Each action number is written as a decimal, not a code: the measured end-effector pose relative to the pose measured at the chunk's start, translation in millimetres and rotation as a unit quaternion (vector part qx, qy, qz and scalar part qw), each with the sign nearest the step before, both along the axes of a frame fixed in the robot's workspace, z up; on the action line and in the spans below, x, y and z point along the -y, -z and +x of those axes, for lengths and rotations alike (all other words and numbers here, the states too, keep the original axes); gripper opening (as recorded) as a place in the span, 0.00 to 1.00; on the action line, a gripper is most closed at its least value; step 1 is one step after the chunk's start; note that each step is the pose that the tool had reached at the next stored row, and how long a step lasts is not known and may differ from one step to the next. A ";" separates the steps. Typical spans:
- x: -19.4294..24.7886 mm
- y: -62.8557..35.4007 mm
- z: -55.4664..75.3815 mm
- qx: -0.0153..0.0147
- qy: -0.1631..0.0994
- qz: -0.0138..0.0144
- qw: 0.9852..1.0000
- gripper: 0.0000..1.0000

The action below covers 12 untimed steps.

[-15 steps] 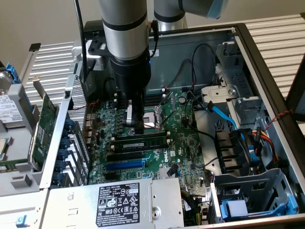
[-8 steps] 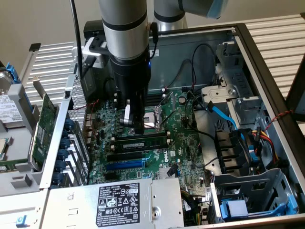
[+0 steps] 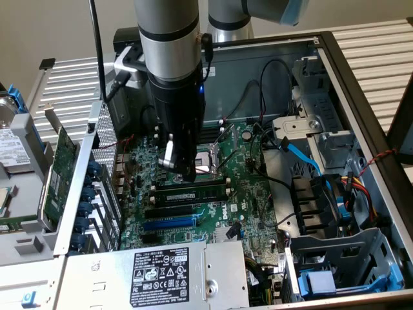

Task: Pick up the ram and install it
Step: 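Press down the ram until it locks into place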

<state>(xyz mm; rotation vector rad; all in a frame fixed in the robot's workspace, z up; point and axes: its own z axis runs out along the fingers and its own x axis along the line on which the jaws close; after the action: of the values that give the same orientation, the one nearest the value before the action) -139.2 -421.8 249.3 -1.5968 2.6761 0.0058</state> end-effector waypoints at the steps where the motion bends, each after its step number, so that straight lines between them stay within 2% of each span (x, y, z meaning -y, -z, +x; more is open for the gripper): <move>1: 0.0 0.0 0.0 0.000 0.008 0.000 1.000 0.11; 7: 0.0 0.0 0.0 0.000 0.052 0.000 0.999 0.11; 12: 0.0 0.0 0.0 0.000 0.088 0.000 0.996 0.11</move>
<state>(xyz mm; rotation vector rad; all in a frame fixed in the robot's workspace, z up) -139.2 -421.8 249.3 -1.3539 2.8065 0.0024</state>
